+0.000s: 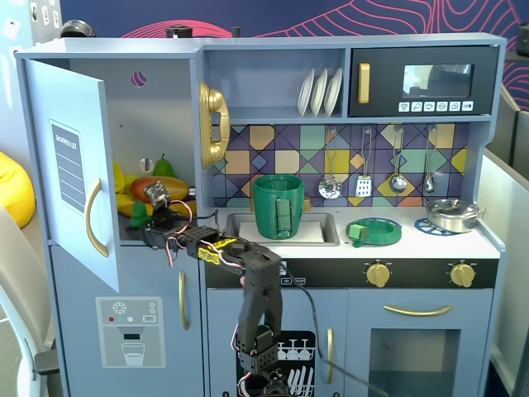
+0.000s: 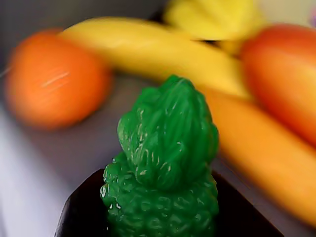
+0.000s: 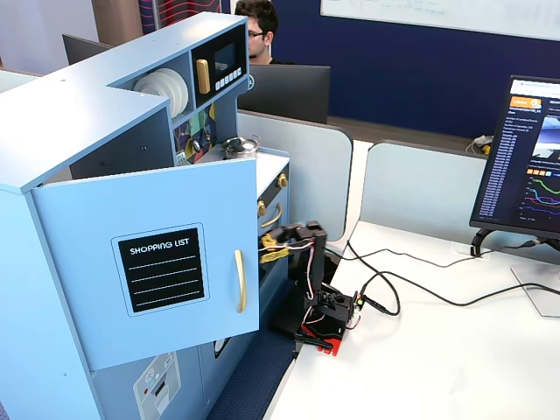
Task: Pick up the green pineapple from the left cabinet and place it in the green recipient
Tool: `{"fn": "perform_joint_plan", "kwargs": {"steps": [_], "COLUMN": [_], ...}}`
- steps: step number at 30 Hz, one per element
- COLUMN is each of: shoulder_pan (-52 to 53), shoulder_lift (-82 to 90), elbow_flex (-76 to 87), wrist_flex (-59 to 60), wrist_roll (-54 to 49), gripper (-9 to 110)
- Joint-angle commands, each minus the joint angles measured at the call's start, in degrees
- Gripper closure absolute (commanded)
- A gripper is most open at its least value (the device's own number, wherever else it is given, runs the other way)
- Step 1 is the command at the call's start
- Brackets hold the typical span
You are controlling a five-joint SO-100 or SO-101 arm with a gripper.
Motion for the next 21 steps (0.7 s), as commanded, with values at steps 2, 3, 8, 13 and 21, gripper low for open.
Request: {"fn": "perform_joint_plan", "kwargs": {"steps": [2,3,8,13,21], "shoulder_pan": [-5.3,-5.6,-3.6,2.3,19.9], "shoulder_lift": [24.4,27.7,42.6,54.9,58.8], "elbow_flex": [14.6,16.3,24.4,26.8,21.8], "wrist_flex": [2.7,3.0,7.8,19.1,25.8], "wrist_roll": [-4.6,-5.3,-9.1,-10.5,-4.9], "gripper": [101,101,101,101,101]}}
